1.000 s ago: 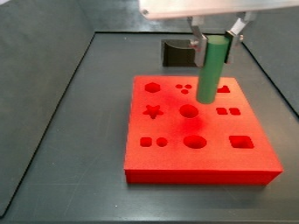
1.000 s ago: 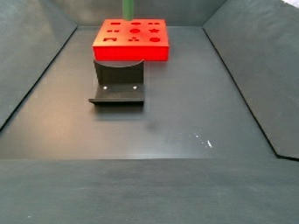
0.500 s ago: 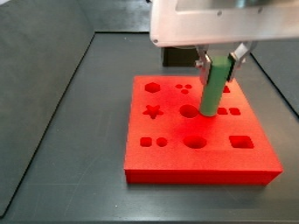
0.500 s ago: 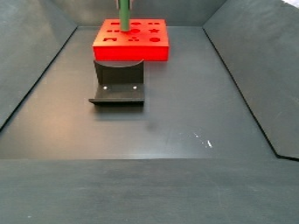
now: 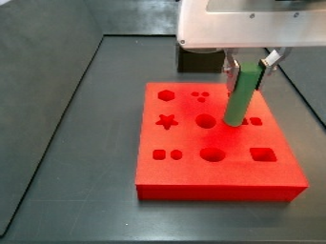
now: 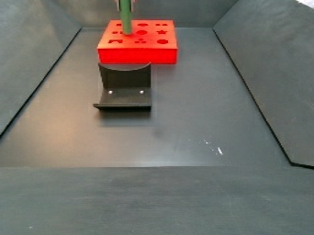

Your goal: Insert the round object.

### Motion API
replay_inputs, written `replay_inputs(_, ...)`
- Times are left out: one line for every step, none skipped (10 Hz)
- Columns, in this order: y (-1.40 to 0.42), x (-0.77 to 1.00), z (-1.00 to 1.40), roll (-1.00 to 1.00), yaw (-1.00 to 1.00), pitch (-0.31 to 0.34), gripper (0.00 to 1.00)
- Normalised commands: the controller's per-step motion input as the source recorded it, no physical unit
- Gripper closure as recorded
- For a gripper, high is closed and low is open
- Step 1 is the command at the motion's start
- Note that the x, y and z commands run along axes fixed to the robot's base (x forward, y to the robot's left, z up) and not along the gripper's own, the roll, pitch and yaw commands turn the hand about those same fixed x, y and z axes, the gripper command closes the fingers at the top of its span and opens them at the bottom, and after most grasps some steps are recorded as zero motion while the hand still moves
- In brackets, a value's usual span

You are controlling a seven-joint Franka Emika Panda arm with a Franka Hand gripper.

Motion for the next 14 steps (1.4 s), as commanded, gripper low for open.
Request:
replay_inputs(0.05, 0.00, -0.01, 0.00, 0.00, 0.004, 1.00)
replay_inputs(0.19, -0.27, -0.03, 0.04, -0.04, 0.000, 1.00)
replay_inputs(0.17, -0.54, 0.00, 0.15, -0.21, 0.000, 1.00)
replay_inputs(0.05, -0.61, 0.13, 0.09, -0.28, 0.000, 1.00)
replay_inputs(0.00, -0.57, 0.25, 0.06, -0.27, -0.043, 1.00)
replay_inputs(-0.18, -0.19, 0.26, 0.00, -0.03, -0.053, 1.00)
replay_inputs(-0.02, 0.00, 0.00, 0.00, 0.00, 0.000, 1.00)
replay_inputs(0.00, 0.00, -0.13, -0.01, 0.00, -0.044, 1.00)
replay_inputs(0.00, 0.00, -0.20, 0.00, -0.04, -0.026, 1.00)
replay_inputs(-0.01, -0.11, -0.19, 0.00, -0.03, -0.066, 1.00)
replay_inputs(-0.12, -0.01, -0.03, -0.02, 0.00, -0.039, 1.00)
replay_inputs(-0.07, 0.00, -0.06, -0.01, 0.00, -0.029, 1.00)
replay_inputs(-0.11, 0.02, -0.04, 0.00, 0.00, -0.010, 1.00)
replay_inputs(0.00, 0.10, -0.16, 0.00, 0.00, 0.000, 1.00)
